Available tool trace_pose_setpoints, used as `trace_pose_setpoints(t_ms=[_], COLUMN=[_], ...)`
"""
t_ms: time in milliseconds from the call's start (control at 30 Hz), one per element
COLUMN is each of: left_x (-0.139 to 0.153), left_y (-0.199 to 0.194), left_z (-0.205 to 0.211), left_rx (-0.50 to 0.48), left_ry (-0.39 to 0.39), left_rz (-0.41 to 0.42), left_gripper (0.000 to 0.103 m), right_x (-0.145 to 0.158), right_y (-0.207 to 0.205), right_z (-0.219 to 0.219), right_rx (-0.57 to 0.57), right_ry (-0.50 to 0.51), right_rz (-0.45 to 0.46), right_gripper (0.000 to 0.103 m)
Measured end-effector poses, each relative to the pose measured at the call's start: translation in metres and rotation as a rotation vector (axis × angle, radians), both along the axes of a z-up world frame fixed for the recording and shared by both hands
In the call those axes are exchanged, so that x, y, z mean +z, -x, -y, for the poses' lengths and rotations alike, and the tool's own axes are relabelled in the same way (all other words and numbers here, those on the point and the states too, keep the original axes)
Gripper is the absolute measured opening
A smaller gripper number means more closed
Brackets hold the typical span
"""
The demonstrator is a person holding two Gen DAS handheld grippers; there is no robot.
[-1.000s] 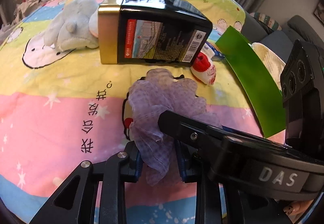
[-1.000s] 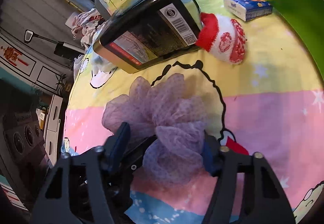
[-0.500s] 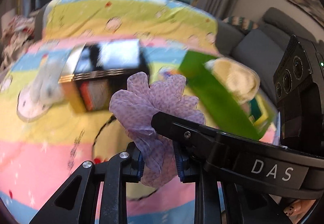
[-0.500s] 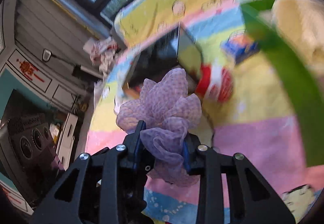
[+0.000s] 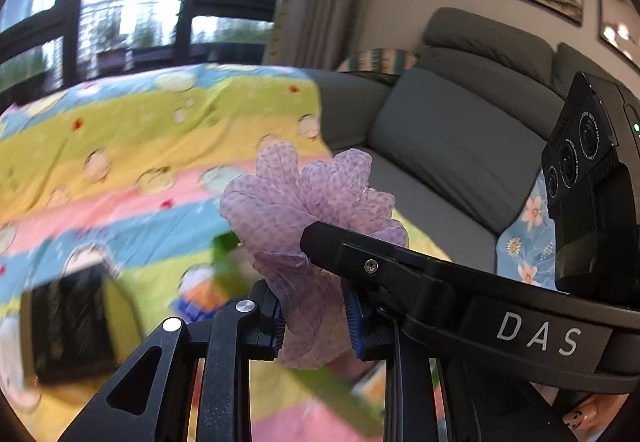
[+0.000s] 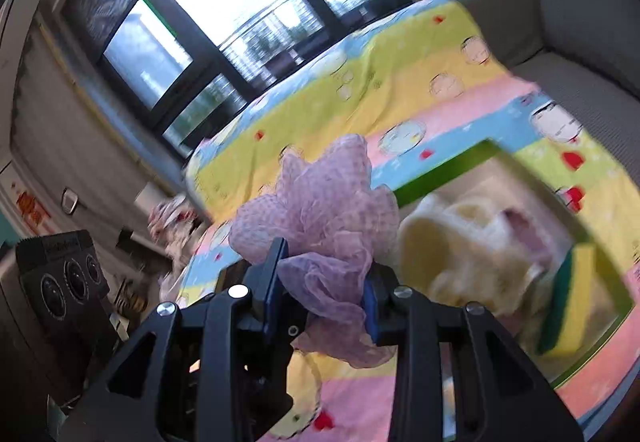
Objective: Organize soft objects
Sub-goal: 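Carry the bath puff over the green box and lower it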
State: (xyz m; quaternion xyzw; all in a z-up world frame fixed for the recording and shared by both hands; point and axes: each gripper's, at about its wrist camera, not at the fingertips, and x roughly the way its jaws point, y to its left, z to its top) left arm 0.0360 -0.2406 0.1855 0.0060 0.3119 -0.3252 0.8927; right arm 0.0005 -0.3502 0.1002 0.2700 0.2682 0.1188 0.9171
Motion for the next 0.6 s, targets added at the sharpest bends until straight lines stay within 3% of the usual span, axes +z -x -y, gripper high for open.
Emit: trace_pose_setpoints(t_ms=[267, 600], left_x=[-0.027, -0.087], left_y=[-0.062, -0.099], left_z=[0.057, 0.081], left_rx=[-0.09, -0.068], left_ry=[-0.023, -0.119], left_rz=[-0.079, -0.279], left_gripper=[0.025, 0.025], right_x=[-0.018, -0.075], right_y=[-0.037, -0.082], right_z=[0.056, 0.078], right_rx=[-0.119, -0.17], right_ry=[-0.03, -0.087], right_rz=[-0.059, -0.29], right_gripper=[0.035, 0.035])
